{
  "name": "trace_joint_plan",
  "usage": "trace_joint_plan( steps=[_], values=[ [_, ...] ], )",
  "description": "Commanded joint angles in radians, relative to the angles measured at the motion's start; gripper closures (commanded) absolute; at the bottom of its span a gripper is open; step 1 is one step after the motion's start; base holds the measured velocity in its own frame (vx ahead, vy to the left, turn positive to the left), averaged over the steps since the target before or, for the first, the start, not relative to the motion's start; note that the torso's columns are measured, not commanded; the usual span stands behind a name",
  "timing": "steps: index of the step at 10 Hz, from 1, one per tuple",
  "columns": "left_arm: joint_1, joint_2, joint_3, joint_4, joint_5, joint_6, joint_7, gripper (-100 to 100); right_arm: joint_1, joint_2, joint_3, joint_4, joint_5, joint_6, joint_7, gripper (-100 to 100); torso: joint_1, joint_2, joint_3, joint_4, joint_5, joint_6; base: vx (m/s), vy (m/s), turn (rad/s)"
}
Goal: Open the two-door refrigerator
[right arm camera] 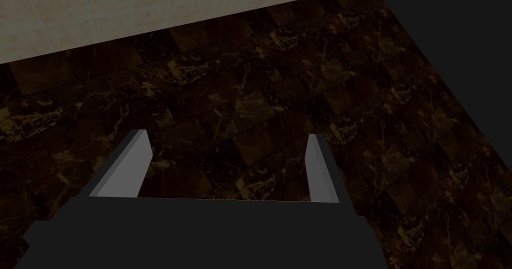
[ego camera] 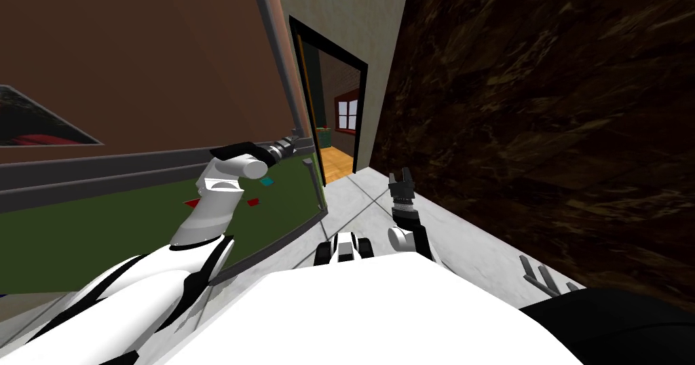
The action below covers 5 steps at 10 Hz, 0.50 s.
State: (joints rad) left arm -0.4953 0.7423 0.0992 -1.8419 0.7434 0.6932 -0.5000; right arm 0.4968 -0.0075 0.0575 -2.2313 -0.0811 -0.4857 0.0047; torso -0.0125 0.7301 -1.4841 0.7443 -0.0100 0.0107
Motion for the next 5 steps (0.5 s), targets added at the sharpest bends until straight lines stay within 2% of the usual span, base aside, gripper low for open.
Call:
trace_joint_plan(
  steps=[1, 5],
  values=[
    [-0.043, 0.024, 0.015, 0.0, 0.017, 0.027, -0.009, -100, 0.0, 0.0, 0.0, 0.0, 0.0, 0.0, 0.0, 0, 0.0, 0.0, 0.0, -0.002, 0.001, -0.002, 0.013, -0.047, 0.046],
    [-0.088, 0.058, 0.021, 0.017, 0.044, 0.079, -0.029, -100, 0.0, 0.0, 0.0, 0.0, 0.0, 0.0, 0.0, 0, -0.003, -0.002, -0.002, -0.001, -0.002, 0.002, 0.006, -0.044, 0.025]
  ],
)
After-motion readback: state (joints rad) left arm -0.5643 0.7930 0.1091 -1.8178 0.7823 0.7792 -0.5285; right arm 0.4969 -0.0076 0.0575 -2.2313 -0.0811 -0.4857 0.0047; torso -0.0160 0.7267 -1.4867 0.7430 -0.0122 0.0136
